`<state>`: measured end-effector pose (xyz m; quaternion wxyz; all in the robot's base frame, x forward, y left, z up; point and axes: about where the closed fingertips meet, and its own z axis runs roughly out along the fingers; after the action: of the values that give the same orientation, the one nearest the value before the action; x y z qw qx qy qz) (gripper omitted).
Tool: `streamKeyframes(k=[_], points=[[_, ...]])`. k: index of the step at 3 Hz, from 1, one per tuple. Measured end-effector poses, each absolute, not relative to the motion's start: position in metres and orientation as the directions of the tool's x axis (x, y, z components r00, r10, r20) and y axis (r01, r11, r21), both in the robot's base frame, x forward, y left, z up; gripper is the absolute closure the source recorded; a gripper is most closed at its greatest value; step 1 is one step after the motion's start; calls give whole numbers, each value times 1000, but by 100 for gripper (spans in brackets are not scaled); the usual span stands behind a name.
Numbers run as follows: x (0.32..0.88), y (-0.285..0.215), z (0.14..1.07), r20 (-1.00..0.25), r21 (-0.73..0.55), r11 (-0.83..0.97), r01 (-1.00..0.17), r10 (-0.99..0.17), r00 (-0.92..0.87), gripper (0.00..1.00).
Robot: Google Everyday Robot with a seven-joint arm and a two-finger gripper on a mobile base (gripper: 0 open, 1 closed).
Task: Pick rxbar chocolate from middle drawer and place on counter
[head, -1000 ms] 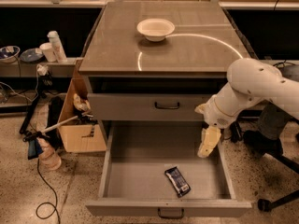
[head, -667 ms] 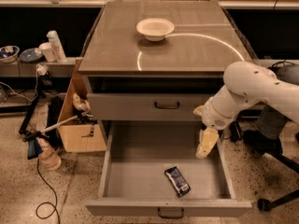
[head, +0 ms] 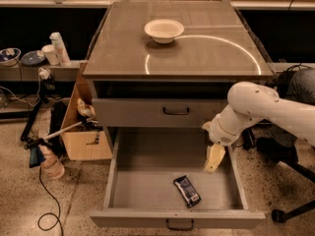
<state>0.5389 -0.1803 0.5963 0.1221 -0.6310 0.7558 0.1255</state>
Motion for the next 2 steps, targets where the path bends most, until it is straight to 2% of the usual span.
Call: streamKeyframes(k=[2], points=[[539,-182,570,-323,17,197,-980,-927,-192,0]])
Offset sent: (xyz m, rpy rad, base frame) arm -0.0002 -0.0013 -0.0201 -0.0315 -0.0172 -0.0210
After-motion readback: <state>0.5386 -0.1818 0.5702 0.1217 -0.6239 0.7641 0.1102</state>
